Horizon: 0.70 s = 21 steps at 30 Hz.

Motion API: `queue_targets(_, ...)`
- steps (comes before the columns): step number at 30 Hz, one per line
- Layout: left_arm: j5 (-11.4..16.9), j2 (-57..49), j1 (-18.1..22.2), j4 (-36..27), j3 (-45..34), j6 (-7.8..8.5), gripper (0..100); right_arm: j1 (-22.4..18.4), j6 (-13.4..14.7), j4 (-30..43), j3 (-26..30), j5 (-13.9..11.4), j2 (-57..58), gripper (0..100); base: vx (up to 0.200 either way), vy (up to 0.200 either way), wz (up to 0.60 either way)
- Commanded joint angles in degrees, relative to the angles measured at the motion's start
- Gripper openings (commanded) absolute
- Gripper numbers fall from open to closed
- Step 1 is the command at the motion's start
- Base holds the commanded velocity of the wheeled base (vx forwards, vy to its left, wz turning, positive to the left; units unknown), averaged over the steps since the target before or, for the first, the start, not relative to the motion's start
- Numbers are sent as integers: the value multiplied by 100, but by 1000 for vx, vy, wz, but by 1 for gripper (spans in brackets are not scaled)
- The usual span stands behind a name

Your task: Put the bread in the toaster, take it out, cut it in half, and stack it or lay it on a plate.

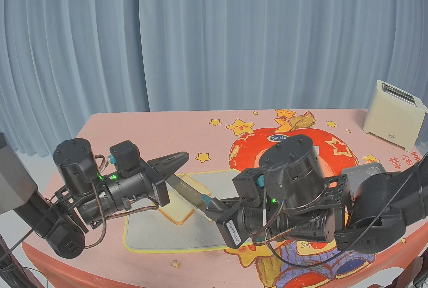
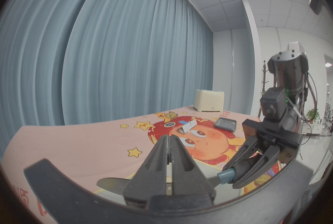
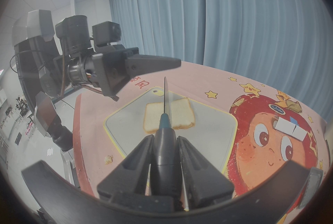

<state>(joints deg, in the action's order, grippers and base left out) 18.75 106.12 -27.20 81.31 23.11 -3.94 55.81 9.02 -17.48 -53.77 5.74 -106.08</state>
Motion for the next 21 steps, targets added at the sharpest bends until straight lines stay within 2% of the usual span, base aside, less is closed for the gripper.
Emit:
queue_targets(1,6,-619,136,8,-114,7,0,-26,3,-10,-90,6,70,0,0,0,0)
queue_targets(7,24,-1304,470,8,-474,25,0,-26,3,-458,-10,15,35,0,0,0,0)
queue_targets(13,41,-2482,927,-1,-1397,42,0,-9,-6,-625,-19,23,44,0,0,0,0)
queue_targets(15,50,-2860,1182,-1,-1679,121,0,-9,-6,-625,-19,32,44,0,0,0,0)
queue_targets(18,76,-3466,1577,-63,-2100,385,0,-17,-14,-625,-19,120,61,0,0,0,0)
queue_targets(21,50,-3800,1674,-186,-2311,455,0,-35,-14,-625,-19,138,79,0,0,0,0)
